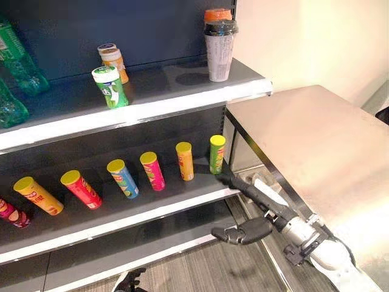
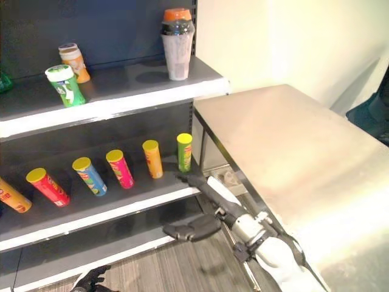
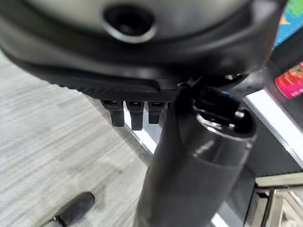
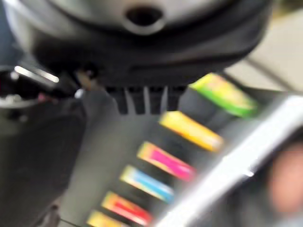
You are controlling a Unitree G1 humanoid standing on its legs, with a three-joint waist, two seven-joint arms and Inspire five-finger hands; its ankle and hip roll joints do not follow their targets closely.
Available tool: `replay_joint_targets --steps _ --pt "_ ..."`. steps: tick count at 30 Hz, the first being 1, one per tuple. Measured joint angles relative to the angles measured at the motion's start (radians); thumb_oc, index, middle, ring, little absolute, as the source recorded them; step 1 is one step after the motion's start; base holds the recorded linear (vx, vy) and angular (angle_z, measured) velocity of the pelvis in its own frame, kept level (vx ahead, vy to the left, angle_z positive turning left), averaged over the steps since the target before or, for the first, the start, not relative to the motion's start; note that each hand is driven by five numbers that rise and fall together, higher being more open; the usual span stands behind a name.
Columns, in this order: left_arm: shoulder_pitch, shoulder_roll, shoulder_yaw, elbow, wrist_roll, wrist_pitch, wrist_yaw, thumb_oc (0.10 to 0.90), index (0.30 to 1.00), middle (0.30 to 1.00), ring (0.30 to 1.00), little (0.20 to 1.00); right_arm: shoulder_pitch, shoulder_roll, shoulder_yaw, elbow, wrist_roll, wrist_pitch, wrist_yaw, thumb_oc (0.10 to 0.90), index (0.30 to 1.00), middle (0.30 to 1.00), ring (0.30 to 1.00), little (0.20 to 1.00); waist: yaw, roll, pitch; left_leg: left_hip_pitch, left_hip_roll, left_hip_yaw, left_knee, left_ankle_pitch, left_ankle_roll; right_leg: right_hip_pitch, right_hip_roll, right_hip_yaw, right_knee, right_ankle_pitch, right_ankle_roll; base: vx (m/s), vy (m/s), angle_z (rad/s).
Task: Put the goods on the table back onto the shelves and tidy them up.
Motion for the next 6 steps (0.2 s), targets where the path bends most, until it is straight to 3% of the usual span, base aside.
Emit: replay_joint_targets --steps 1,2,3,4,5,6 --pt "0.003 -0.002 -0.008 0.003 0.016 -0.001 -0.005 0.800 0.900 0.900 0.900 0.900 0.001 0.004 0.038 0.136 -0.060 0.048 0.012 0.800 0.900 0.900 0.900 0.900 0.004 -0.009 0.007 -0.002 0.001 0.000 -0.002 0.000 0.000 -0.002 0.001 0.000 0.000 -0.001 -0.001 0.00 0.000 0.00" --pt "0.010 -0.002 -0.017 0.004 0.016 0.001 -0.005 0.800 0.900 0.900 0.900 0.900 0.024 0.053 0.026 0.264 -0.102 0.015 -0.001 0.800 0.900 0.900 0.900 0.900 0.004 -0.018 0.015 -0.001 0.001 -0.001 0.000 0.001 -0.001 0.000 0.000 0.000 0.000 0.000 -0.002 0.00 0.000 0.00" --pt "0.013 -0.002 -0.016 0.008 0.015 0.001 -0.005 0.800 0.900 0.900 0.900 0.900 0.008 0.108 0.024 0.369 -0.125 0.024 -0.017 0.800 0.900 0.900 0.900 0.900 0.013 -0.025 0.014 0.000 0.002 -0.003 0.003 0.001 -0.001 0.003 0.002 -0.004 0.000 0.000 -0.002 -0.02 -0.006 0.04" --pt "0.015 -0.007 -0.017 0.015 0.013 0.001 -0.006 0.800 0.900 0.900 0.900 0.900 0.017 0.122 0.037 0.427 -0.163 0.076 -0.021 0.800 0.900 0.900 0.900 0.900 0.020 -0.025 0.015 -0.001 0.000 -0.003 0.002 0.000 -0.001 0.002 0.002 -0.004 0.000 0.000 -0.002 -0.02 -0.005 0.08" --pt "0.012 -0.007 -0.020 0.008 0.010 0.002 -0.005 0.800 0.900 0.900 0.900 0.900 0.042 0.188 0.011 0.552 -0.171 0.048 -0.040 0.800 0.900 0.900 0.900 0.900 0.024 -0.027 0.019 -0.003 -0.001 -0.009 0.001 0.001 -0.001 0.002 -0.002 -0.009 0.000 0.000 -0.002 -0.02 -0.002 0.12" --pt "0.014 -0.005 -0.017 0.013 -0.002 0.001 -0.003 0.800 0.900 0.900 0.900 0.900 -0.005 0.276 -0.020 0.729 -0.172 0.064 -0.080 0.800 0.900 0.900 0.900 0.900 0.028 -0.033 0.017 0.000 -0.001 -0.016 0.001 0.001 -0.001 0.010 0.003 -0.012 0.000 0.000 -0.002 -0.01 -0.001 0.17"
